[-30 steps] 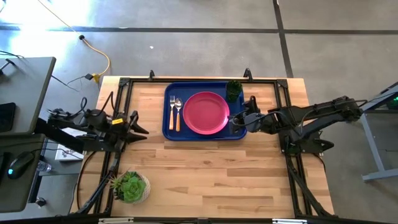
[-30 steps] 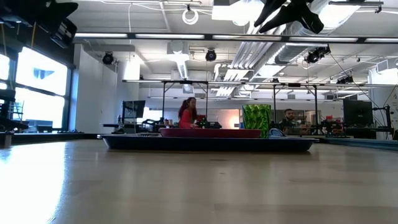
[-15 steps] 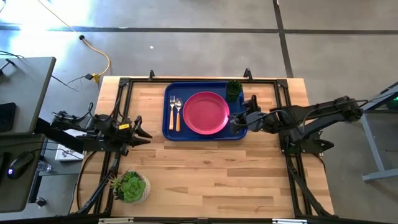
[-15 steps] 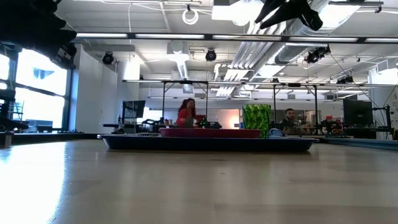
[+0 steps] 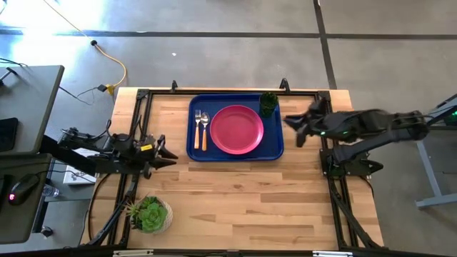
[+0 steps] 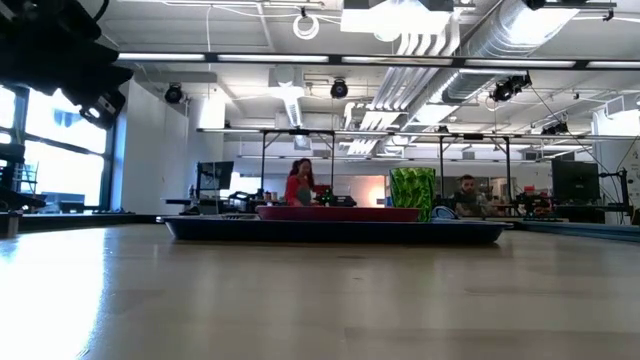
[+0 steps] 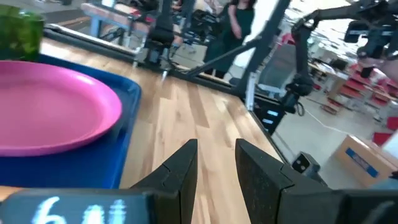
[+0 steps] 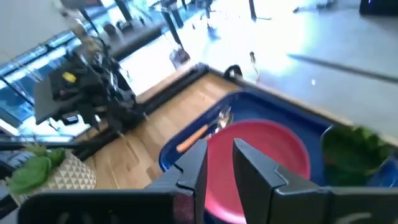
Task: Pick and place plate/cup/fork/spoon on tray
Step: Return to Home Position
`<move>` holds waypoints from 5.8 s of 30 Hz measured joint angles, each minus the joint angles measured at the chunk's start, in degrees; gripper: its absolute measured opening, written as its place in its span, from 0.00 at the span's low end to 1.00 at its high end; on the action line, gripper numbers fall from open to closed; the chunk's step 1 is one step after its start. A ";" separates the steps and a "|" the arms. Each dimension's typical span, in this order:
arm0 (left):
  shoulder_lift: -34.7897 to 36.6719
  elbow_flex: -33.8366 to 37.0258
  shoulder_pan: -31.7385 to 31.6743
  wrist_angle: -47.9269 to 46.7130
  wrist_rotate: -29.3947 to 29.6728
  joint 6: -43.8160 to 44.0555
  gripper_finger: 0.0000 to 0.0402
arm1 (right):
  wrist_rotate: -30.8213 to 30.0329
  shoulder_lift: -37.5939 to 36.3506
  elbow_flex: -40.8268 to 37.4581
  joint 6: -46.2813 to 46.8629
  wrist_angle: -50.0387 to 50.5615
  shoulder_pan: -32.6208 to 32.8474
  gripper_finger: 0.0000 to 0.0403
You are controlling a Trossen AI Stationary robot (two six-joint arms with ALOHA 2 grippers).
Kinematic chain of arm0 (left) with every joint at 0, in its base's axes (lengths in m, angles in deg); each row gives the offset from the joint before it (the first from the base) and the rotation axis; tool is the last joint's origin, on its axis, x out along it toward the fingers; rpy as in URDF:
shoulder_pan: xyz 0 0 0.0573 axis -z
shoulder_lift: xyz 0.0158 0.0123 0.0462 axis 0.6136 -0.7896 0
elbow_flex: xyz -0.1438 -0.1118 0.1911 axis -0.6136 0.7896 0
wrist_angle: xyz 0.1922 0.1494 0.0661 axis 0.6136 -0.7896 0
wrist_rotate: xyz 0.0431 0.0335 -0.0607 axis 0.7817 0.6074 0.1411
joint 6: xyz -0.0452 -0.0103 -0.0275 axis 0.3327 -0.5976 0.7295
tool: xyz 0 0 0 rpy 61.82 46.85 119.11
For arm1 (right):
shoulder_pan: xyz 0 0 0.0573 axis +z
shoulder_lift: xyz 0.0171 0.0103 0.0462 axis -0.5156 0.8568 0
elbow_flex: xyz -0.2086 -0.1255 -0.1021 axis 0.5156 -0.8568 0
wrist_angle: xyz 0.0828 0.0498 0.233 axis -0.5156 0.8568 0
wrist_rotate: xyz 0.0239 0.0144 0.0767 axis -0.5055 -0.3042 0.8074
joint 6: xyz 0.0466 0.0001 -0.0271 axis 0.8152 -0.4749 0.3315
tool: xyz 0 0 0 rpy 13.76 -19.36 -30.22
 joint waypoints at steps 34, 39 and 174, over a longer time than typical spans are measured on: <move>-0.01 -0.03 -0.02 -0.47 16.72 7.79 0.24 | 13.09 -38.32 -25.53 -16.90 -3.93 -0.21 0.16; -0.01 -0.03 -0.02 -0.44 16.75 0.48 0.24 | 17.38 -43.16 -33.84 -17.39 -11.65 -0.21 0.16; -1.74 3.62 0.04 11.12 9.17 -17.84 0.24 | 33.43 -48.83 -58.51 -5.21 -26.74 -0.21 0.16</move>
